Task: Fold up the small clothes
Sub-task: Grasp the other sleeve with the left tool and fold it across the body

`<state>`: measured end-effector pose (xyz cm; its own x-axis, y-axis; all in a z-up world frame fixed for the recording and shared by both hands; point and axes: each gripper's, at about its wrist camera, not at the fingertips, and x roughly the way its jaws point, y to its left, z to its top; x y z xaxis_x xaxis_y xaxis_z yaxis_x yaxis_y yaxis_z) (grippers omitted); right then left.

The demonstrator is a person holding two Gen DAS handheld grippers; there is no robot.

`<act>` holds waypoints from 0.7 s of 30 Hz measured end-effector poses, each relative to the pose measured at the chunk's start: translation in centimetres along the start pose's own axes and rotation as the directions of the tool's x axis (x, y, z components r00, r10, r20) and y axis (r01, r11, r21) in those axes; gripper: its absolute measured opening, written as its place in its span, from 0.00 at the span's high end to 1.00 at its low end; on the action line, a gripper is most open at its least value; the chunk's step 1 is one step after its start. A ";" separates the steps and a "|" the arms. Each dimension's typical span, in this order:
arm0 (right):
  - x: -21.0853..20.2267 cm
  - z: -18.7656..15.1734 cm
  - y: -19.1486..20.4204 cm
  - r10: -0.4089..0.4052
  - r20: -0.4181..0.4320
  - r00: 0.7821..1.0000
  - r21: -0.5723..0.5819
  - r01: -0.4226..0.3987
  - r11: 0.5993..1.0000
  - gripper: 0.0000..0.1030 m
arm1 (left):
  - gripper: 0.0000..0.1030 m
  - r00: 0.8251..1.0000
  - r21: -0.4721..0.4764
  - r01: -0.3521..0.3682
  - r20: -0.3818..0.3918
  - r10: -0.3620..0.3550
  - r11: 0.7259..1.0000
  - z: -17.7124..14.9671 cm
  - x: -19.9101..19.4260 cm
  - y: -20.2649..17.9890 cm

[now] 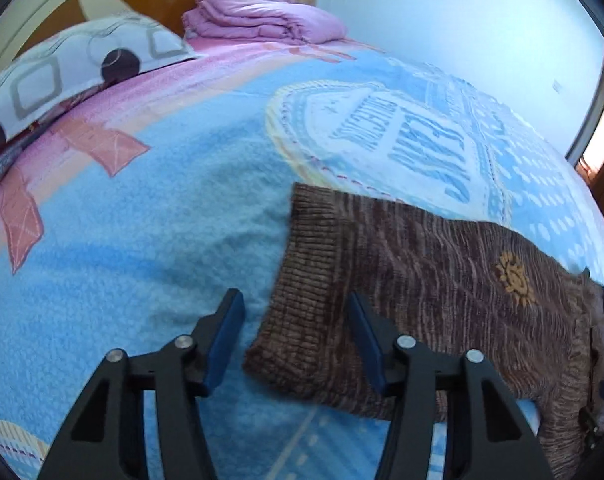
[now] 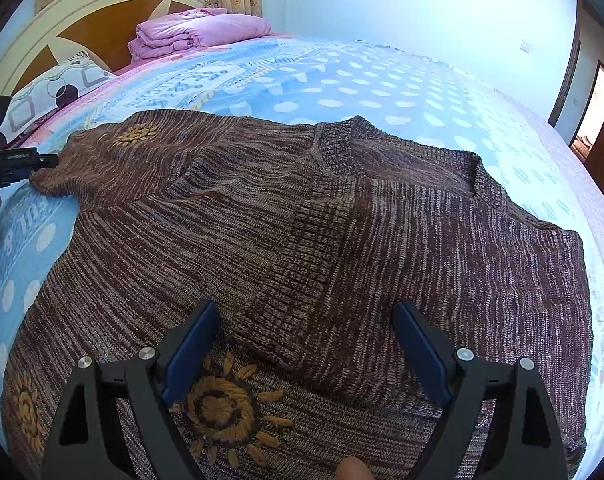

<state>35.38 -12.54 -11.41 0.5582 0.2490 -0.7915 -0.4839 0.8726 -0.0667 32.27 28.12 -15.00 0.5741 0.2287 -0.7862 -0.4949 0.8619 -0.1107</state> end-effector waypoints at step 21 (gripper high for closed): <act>-3.3 1.2 -3.5 0.087 0.100 0.991 0.170 -0.103 0.980 0.13 | 0.93 0.955 -0.054 0.295 0.046 -0.293 0.954 2.8 -4.3 -1.6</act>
<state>36.01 -15.94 -7.86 0.5783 0.3649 -0.7297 -0.4171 0.9009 0.1200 32.42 27.01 -9.71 0.7230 -0.0133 -0.6907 -0.3381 0.8651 -0.3705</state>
